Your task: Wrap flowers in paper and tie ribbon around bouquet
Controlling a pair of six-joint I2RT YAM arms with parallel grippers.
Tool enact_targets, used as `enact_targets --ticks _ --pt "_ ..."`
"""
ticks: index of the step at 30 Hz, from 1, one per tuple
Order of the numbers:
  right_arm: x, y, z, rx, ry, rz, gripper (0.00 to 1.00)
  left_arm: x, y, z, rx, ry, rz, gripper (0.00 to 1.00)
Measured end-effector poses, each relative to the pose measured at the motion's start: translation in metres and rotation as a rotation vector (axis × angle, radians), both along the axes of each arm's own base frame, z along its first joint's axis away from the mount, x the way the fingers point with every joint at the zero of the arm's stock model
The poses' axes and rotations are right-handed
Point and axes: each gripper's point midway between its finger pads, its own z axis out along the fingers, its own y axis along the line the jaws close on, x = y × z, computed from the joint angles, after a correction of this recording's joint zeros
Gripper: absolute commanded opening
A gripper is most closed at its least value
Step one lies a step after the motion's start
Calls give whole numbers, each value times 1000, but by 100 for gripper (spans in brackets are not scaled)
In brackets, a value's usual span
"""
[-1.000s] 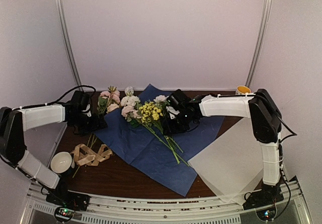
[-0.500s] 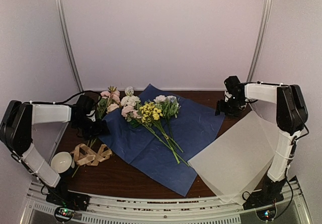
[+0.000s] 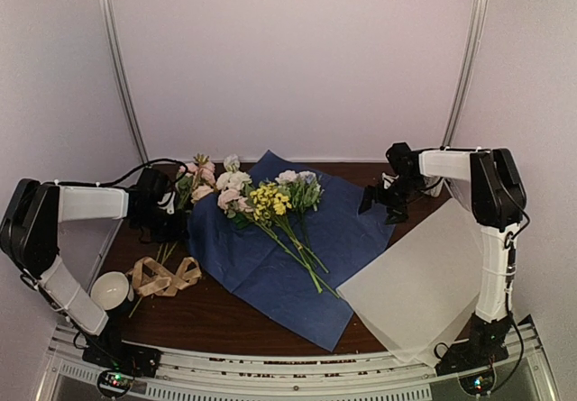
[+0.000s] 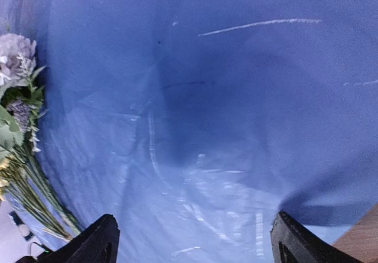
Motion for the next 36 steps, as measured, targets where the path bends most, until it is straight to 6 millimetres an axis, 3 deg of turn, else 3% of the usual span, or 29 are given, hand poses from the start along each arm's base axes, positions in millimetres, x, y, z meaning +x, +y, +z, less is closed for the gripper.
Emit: enact_targets --ticks 5,11,15,20,25,27,32,36 --pt "-2 31 0 110 -4 5 57 7 -3 5 0 -22 -23 0" --pt "5 38 2 138 -26 -23 53 30 -7 17 20 -63 -50 0" --pt "4 28 -3 95 -39 -44 58 57 -12 26 39 -95 -76 0" --pt "-3 12 4 29 -70 -58 65 90 -29 38 50 -150 -137 0" --pt "-3 0 31 -28 -149 -49 80 107 -49 55 77 -198 -194 0" --pt "-3 -1 44 -41 -184 -39 98 109 -49 59 100 -205 -202 0" --pt "-5 1 74 -71 -270 11 100 107 -36 58 171 -189 -205 0" --pt "-11 8 91 -102 -325 64 100 106 -25 59 208 -163 -200 28"
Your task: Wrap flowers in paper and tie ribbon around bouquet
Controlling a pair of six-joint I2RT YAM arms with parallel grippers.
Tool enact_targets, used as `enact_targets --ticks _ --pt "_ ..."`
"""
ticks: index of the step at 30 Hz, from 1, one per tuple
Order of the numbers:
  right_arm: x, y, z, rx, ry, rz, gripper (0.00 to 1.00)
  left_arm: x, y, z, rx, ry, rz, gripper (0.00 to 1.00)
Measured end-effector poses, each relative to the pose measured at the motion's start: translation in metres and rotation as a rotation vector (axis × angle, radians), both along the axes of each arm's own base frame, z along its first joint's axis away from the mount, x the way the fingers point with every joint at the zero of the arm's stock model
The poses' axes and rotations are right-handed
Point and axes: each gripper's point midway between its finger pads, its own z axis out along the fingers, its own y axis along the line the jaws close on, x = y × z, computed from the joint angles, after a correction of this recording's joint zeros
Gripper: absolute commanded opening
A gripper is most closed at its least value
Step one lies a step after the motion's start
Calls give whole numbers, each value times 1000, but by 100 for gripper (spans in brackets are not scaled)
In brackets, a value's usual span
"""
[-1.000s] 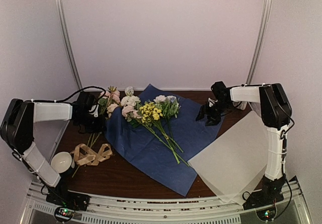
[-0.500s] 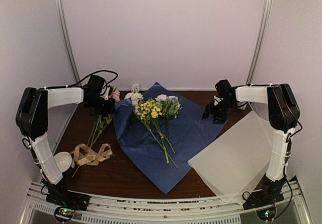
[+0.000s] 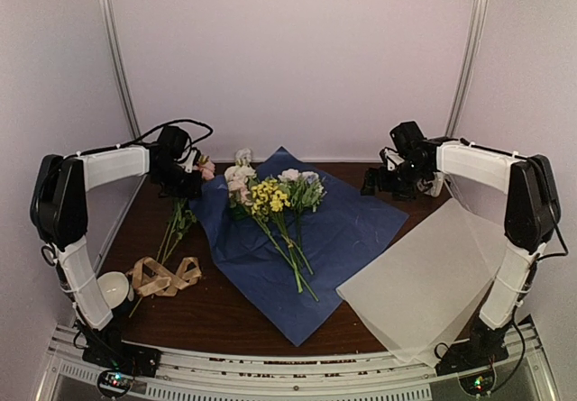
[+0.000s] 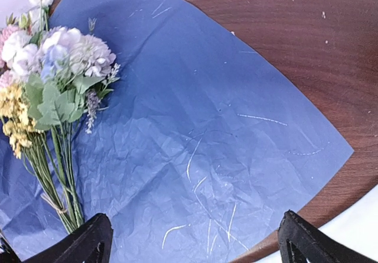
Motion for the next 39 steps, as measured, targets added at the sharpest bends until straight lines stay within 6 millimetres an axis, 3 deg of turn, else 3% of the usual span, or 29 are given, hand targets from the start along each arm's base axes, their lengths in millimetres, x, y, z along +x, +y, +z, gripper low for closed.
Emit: enact_targets --ticks 4,7,9,13,17,20,23,26,27,29,33,39 --pt "-8 3 17 -87 -48 51 100 2 14 7 40 5 12 63" --pt "-11 3 45 -217 -142 88 100 1 25 20 68 10 22 76" --pt "-14 6 69 -313 -227 121 100 1 31 37 92 -11 25 78" --pt "-31 21 129 -461 -435 225 100 -3 39 91 121 -118 8 78" --pt "-45 36 176 -387 -579 297 100 -25 37 153 96 -270 -48 71" --pt "-54 46 191 -304 -645 337 98 -55 19 170 78 -350 -160 71" --pt "-70 61 180 -243 -655 410 90 -104 -30 162 84 -404 -402 71" --pt "-89 81 146 -183 -577 489 81 -185 -92 127 91 -436 -776 72" --pt "-95 89 133 -155 -539 513 79 -215 -106 112 95 -447 -911 73" --pt "-107 104 106 -100 -455 551 76 -257 -114 84 115 -458 -1100 75" --pt "-124 126 51 -47 -293 574 65 -289 -117 43 192 -451 -1300 82" --pt "-117 153 -27 -41 -62 515 43 -288 -143 -4 365 -453 -1457 81"
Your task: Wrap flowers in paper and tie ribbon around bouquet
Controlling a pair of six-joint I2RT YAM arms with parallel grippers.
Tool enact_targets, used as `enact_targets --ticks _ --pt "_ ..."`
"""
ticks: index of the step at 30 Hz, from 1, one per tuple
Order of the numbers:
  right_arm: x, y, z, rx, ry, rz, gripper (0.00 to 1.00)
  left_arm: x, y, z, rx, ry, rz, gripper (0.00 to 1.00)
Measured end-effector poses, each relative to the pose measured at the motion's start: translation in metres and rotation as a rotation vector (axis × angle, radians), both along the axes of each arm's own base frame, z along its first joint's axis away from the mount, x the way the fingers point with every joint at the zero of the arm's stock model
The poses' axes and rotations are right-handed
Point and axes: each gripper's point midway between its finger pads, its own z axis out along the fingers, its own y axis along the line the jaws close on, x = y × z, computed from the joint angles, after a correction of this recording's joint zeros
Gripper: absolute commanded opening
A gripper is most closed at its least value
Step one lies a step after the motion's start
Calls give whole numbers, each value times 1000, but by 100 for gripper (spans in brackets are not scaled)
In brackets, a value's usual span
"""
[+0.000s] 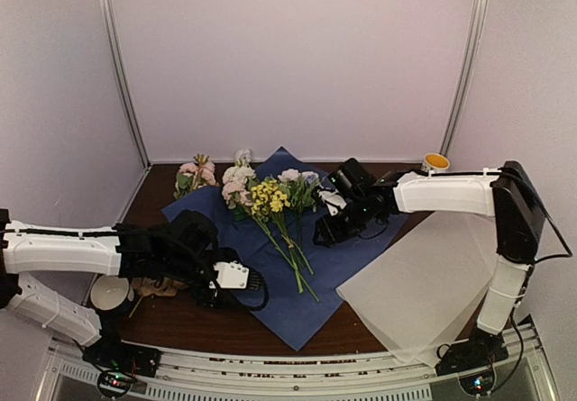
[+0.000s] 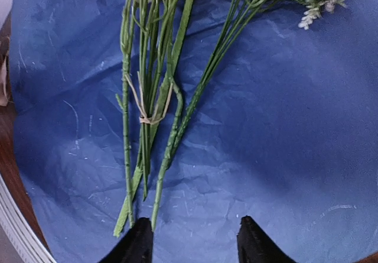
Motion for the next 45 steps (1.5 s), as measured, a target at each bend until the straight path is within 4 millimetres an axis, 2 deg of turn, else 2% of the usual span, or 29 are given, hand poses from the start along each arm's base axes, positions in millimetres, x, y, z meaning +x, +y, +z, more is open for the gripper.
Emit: enact_targets --ticks 4,8,14,17,20,27,31,32,35,40,42,45 --pt "12 12 -40 -36 86 -51 38 9 -4 -29 89 -32 -29 81" --pt "13 16 -63 -66 131 -72 34 10 0 -54 174 -24 -60 81" --pt "11 37 -76 -70 148 -52 32 14 4 -80 250 -14 -63 79" --pt "8 53 -75 -58 145 -23 31 21 -2 -78 239 -40 -50 75" --pt "1 63 -75 -45 154 8 31 28 -7 -79 235 -57 -35 66" --pt "-12 72 -73 -21 190 71 32 35 -13 -76 227 -45 8 32" --pt "-20 71 -63 -10 183 129 35 34 -21 -67 191 -11 28 3" --pt "-23 69 -56 -6 171 148 36 32 -21 -66 186 -2 30 0" --pt "-35 59 -26 19 111 209 41 28 -20 -66 181 28 34 0" --pt "-70 34 30 71 -40 340 49 28 -19 -64 144 112 70 0" --pt "-84 26 36 74 -76 382 52 32 -16 -61 118 164 108 0" --pt "-105 13 30 69 -106 448 53 42 -11 -55 73 238 181 0"
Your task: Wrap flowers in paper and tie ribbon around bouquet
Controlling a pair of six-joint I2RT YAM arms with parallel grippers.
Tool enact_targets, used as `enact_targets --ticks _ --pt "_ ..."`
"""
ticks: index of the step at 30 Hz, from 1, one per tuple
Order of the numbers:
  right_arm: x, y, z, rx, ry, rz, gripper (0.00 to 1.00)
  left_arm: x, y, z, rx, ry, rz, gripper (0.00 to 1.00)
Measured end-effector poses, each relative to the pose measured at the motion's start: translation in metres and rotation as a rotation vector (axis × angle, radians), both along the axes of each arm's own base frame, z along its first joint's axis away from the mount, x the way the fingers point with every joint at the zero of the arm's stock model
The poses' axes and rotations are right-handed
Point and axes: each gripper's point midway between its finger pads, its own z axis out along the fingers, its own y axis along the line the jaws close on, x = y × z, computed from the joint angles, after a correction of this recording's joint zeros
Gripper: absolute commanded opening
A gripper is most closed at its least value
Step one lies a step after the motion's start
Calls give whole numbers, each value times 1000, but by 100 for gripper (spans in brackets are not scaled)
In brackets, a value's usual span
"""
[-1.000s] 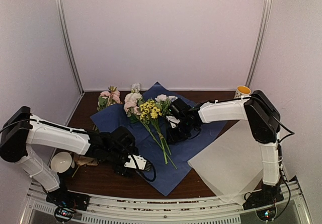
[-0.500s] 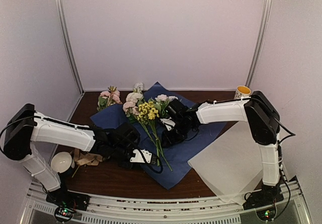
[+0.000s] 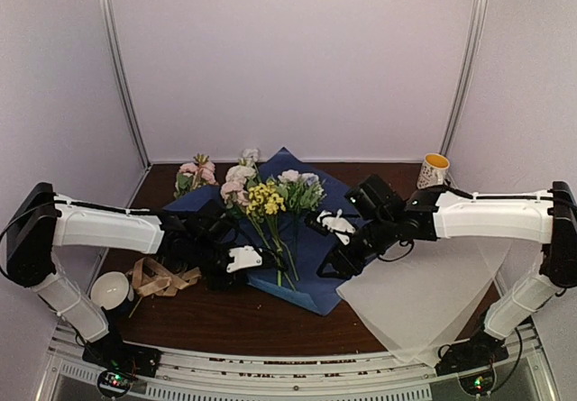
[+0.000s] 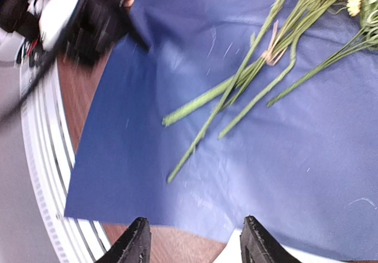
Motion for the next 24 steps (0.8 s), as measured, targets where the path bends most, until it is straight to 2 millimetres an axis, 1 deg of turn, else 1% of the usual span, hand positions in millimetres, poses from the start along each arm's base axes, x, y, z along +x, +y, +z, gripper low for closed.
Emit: enact_targets --ticks 3,5,7,9,11,13,16,20,22,24 --pt "-16 -8 -16 -13 -4 57 55 2 4 5 -40 66 67 0" --pt "-21 -9 -23 -23 -9 83 58 1 5 9 -68 103 99 0" --pt "-24 -4 -24 -18 -24 111 59 2 5 14 -99 129 133 0" --pt "-30 6 -24 4 -45 147 61 3 4 20 -127 150 161 0" --pt "-36 11 -29 10 -51 176 61 3 4 23 -145 166 185 0" --pt "-43 12 -38 3 -38 194 62 4 5 24 -152 184 208 0" --pt "-50 7 -51 -12 -20 196 63 4 6 24 -146 213 237 0" --pt "-61 0 -71 -28 2 180 65 10 3 25 -137 244 270 0" --pt "-69 0 -76 -31 12 185 66 11 4 23 -131 259 284 0" --pt "-71 2 -76 -23 9 184 65 9 5 23 -129 274 292 0"
